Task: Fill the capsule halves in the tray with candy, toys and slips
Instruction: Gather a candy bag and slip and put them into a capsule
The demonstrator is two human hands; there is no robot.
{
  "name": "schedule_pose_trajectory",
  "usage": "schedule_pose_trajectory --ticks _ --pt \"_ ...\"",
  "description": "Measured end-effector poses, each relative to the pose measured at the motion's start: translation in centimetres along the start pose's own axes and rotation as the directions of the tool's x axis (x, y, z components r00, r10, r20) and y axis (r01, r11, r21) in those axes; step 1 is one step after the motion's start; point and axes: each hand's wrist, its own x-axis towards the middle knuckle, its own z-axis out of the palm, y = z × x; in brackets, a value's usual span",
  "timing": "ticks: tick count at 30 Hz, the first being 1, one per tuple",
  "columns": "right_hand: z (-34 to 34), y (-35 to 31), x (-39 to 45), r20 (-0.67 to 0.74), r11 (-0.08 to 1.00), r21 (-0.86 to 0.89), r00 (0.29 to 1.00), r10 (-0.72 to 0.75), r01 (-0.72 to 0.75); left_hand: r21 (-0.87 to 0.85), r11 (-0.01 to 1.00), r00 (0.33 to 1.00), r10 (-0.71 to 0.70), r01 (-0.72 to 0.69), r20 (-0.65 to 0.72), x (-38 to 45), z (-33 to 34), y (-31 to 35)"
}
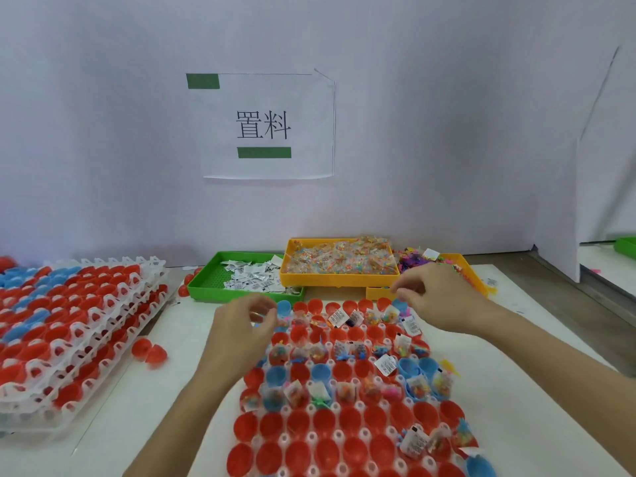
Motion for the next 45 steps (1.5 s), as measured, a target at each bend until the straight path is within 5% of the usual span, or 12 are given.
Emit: schedule_pose_trajectory --ticks 8,15,22,33,38,45 --pt "-0.2 9.1 7.7 -0.134 0.932 -0.101 0.933 0.333 -0.347 -0.079 0.993 0.996 -0.086 0.083 -0.036 7.3 0.6 -2.8" --pt "2.5 12.8 8.5 -0.143 0.959 -0.076 0.955 0.259 -0.271 0.001 0.996 0.991 0.091 -0.092 0.099 10.5 5.8 0.0" --pt "3.0 13.0 9.0 -0.174 0.959 -0.15 0.961 0.215 -0.241 0.064 0.936 0.902 0.312 -0.345 0.297 12.5 11.5 5.7" --pt "0.7 11.5 8.0 -0.426 0.948 0.248 0.857 0.29 -0.198 0.244 0.901 0.889 0.249 -0.358 0.384 14.3 16.7 7.7" --pt "1.3 10.2 7.6 -0.36 0.832 0.535 0.85 0.385 -0.151 0.277 0.888 0.894 0.254 -0.366 0.368 14.4 17.6 7.8" --pt "2.0 9.6 7.2 -0.31 0.779 0.606 0.853 0.421 -0.164 0.09 0.959 0.942 0.244 -0.27 0.231 14.9 16.5 8.0"
